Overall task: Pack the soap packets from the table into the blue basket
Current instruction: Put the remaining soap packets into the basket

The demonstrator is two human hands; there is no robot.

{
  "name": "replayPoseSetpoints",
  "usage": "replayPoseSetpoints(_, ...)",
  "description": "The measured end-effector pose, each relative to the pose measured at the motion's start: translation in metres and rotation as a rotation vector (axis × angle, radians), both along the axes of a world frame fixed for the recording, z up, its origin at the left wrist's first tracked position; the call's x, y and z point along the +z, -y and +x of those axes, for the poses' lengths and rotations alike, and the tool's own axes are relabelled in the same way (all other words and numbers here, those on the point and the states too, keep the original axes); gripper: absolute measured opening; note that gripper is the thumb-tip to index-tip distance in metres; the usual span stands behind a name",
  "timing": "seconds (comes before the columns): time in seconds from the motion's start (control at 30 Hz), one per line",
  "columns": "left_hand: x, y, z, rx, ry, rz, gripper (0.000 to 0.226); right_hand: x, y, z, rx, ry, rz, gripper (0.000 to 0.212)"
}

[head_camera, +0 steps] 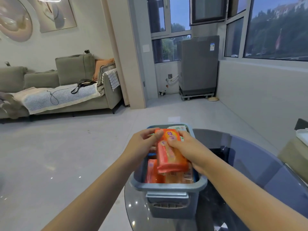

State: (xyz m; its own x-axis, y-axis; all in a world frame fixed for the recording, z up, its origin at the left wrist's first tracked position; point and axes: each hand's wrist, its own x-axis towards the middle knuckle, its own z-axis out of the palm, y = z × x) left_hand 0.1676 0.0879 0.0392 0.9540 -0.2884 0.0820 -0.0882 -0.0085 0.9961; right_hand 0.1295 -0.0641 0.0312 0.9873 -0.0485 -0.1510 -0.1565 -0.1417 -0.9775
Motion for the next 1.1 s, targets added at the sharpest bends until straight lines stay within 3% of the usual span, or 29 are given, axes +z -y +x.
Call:
replayPoseSetpoints(0.13,0.002,-0.025,0.006,0.100,0.099,0.312,0.022,0.002,-0.020,0.014,0.054,0.005,-0.042,0.044)
replayPoseSetpoints(0.3,-0.004,-0.031,0.009,0.159,0.275,0.740,0.023,0.000,-0.026,0.023,0.123,0.069,-0.380,0.019)
replayPoseSetpoints(0.37,-0.005,-0.034,0.010,0.130,0.287,0.797,0.021,-0.001,-0.025,0.024,0.148,0.104,-0.477,0.020)
replayPoseSetpoints(0.57,-0.015,-0.042,0.007,0.062,0.254,0.736,0.018,0.000,-0.024,0.024,0.243,0.151,-0.708,0.034)
replayPoseSetpoints(0.7,-0.030,-0.035,0.003,0.135,0.267,0.809,0.027,-0.007,-0.018,0.024,0.236,0.124,-1.152,0.043)
replayPoseSetpoints(0.9,-0.032,-0.037,-0.011,0.139,0.018,0.514,0.050,-0.015,-0.009,0.015,0.016,0.256,-0.829,0.032)
replayPoseSetpoints(1.03,-0.035,-0.042,-0.029,0.148,-0.090,0.353,0.060,-0.021,0.010,0.009,-0.251,0.442,-0.975,0.035)
replayPoseSetpoints(1.1,-0.038,-0.045,-0.042,0.166,-0.142,0.261,0.053,-0.022,0.023,0.009,-0.336,0.392,-0.914,0.047)
